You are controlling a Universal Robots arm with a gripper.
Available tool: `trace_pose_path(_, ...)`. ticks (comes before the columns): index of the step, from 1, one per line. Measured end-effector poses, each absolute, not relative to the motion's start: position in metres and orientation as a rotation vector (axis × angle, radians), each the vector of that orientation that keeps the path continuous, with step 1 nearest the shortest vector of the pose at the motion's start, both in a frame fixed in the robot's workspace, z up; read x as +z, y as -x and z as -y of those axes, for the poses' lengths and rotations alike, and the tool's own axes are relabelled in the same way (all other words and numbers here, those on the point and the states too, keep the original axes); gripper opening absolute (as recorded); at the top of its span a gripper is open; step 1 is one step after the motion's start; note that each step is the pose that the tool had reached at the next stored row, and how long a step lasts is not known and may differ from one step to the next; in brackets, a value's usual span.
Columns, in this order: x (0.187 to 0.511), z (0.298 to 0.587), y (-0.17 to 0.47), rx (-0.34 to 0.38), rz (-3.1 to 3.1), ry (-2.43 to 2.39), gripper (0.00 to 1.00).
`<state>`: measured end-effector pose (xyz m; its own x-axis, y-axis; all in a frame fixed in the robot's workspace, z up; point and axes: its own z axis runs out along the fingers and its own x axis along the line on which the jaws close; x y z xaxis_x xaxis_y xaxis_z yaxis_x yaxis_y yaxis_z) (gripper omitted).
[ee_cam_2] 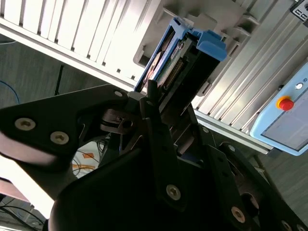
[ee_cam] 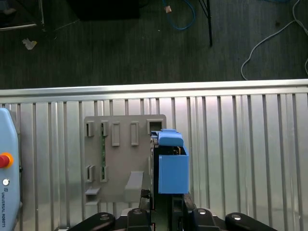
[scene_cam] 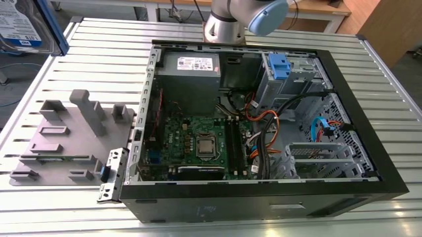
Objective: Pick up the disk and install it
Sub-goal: 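Pick up the disk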
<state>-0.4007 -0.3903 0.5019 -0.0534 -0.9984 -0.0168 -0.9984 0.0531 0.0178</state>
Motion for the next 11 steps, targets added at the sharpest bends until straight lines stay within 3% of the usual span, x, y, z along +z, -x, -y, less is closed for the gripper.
trace_pose_path(11, 0.502, 0.390, 0.360, -0.039, 2.279, -2.161, 0.35)
